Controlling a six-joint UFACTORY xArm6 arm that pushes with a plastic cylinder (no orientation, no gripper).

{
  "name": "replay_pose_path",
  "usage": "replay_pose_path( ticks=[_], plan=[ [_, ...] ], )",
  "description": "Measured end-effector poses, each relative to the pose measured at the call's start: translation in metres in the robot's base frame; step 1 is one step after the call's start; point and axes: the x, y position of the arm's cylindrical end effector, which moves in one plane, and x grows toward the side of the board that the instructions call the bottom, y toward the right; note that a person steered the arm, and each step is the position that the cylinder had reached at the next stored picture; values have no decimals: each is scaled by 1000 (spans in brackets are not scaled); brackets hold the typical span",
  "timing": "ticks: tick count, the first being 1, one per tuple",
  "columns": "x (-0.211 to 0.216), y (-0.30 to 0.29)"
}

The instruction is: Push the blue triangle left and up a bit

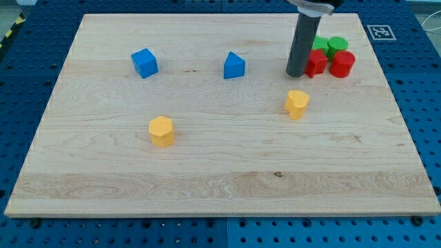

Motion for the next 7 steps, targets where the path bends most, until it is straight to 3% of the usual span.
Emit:
replay_pose_path(
  ticks=[3,7],
  plan=[
    [-11,17],
    [-4,-124]
  ],
)
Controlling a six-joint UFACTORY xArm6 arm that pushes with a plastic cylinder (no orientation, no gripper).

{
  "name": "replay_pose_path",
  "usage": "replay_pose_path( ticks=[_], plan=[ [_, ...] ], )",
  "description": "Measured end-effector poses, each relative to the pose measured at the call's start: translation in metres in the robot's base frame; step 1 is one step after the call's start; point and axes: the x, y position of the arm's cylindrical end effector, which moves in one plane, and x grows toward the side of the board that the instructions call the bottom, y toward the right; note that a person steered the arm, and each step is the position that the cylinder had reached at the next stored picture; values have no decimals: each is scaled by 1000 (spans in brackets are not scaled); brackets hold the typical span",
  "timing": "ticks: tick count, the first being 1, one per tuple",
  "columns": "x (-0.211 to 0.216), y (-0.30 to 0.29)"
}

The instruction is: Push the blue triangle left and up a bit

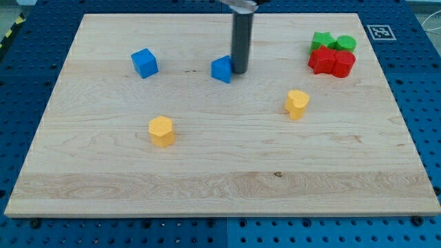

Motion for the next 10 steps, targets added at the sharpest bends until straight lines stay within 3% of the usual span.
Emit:
replay_pose_path(
  ticks=[2,3,4,6,7,10],
  plan=[
    [0,-73],
    [-1,-78],
    [0,-66],
    [65,-32],
    [74,-37],
    [44,-112]
  ],
)
